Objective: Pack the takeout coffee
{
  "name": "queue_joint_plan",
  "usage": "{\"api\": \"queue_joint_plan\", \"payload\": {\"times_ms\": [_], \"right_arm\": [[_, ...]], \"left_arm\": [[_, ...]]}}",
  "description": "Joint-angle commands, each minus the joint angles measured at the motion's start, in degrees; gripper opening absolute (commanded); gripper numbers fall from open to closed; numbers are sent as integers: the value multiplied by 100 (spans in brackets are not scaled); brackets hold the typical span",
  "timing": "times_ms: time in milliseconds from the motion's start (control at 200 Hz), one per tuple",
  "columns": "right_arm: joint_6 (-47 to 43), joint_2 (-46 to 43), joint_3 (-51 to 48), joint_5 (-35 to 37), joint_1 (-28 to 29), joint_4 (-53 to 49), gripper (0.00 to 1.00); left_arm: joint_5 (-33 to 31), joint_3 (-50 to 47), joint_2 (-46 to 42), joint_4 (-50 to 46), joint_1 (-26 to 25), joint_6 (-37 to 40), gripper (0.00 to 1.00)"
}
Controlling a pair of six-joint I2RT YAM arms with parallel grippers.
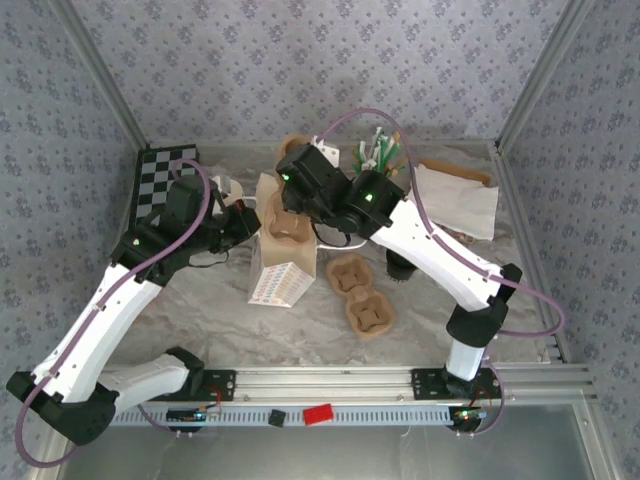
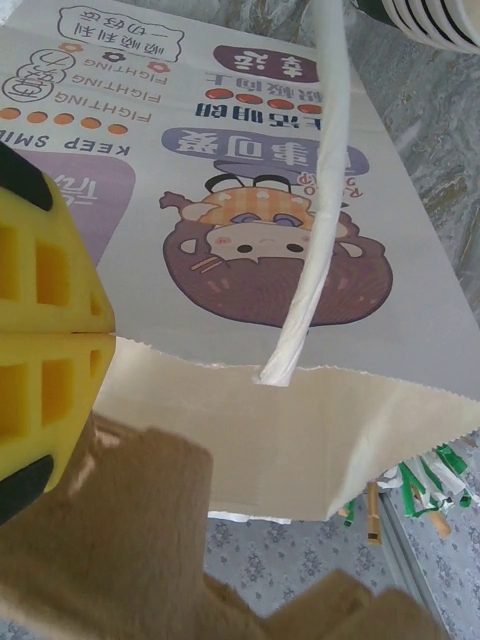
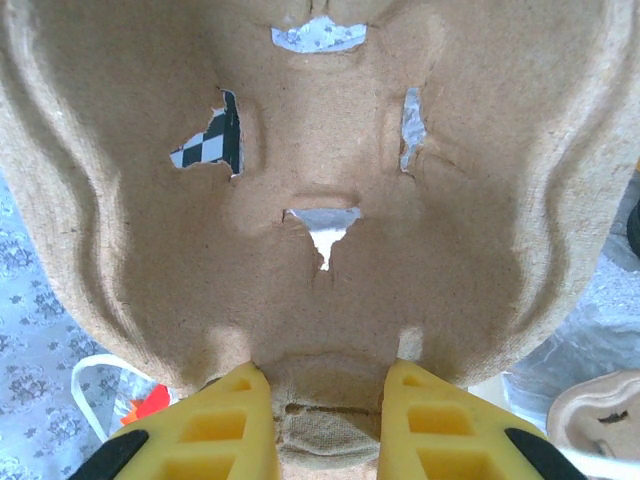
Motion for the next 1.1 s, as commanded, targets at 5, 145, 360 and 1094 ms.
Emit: {"api": "queue_joint_plan", "payload": {"times_ms": [5, 145, 360, 1094], "right_arm": [[111, 93, 70, 50, 80, 66, 23], [179, 34, -108, 169, 100, 7, 23], [195, -192, -503, 291, 116, 54, 23], [547, -377, -917, -508, 215, -228, 24]], "left_arm": [[185, 77, -32, 262, 10, -15, 0], [158, 76, -76, 231, 10, -13, 0], [255, 65, -111, 295, 17, -66, 0], [357, 54, 1, 493, 19, -14, 0]]}}
